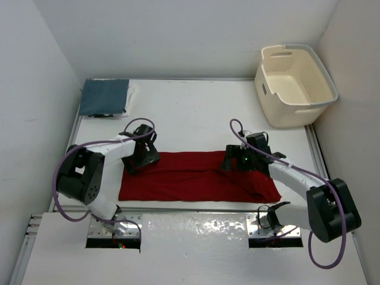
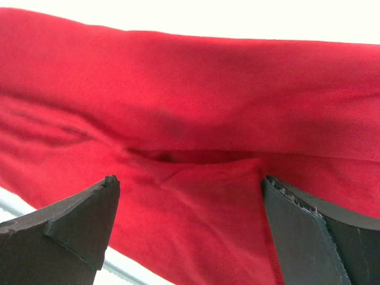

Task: Fold and stack the t-shirts
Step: Fold the other side of the tshirt into a rectangle

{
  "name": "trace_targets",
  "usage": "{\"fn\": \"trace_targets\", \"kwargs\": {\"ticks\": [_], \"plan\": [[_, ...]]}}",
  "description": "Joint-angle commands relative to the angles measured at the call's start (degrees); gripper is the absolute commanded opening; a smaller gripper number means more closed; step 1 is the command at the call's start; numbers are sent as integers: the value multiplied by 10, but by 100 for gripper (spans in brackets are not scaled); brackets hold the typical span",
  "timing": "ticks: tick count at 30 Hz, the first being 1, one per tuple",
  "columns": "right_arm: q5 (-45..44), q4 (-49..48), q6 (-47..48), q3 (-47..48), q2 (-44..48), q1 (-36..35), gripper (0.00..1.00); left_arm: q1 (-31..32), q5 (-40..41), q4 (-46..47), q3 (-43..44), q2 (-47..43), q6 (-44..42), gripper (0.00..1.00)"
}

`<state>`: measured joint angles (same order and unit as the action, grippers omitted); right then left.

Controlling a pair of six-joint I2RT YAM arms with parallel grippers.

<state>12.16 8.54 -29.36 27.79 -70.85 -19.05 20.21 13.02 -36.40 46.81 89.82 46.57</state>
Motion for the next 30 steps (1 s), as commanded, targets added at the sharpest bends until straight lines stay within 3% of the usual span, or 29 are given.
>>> {"fn": "trace_targets", "kwargs": {"ticks": [1,6,10,14,16,21,26,30], "plan": [[43,-21,32,4,2,-23,99,-1,18,27,7,2,3,100],[109,3,44,-6,9,-51,99,-1,37,9,26,2,-2,100],[211,55,57,-8,43,-115,99,-2,55,-1,41,-2,-9,100],[233,130,60,9,98,-154,99,-2,68,-13,48,-5,-11,100],[196,171,73,30,121,-154,99,-2,70,-15,48,-8,-11,100],[-69,250,80,78,120,-150,99,-2,63,-12,45,-7,-12,100],[-131,229,59,99,94,-134,99,-2,55,-9,43,-8,-15,100],[-160,252,-24,76,41,-39,99,-2,48,-10,36,-11,-10,100]]}}
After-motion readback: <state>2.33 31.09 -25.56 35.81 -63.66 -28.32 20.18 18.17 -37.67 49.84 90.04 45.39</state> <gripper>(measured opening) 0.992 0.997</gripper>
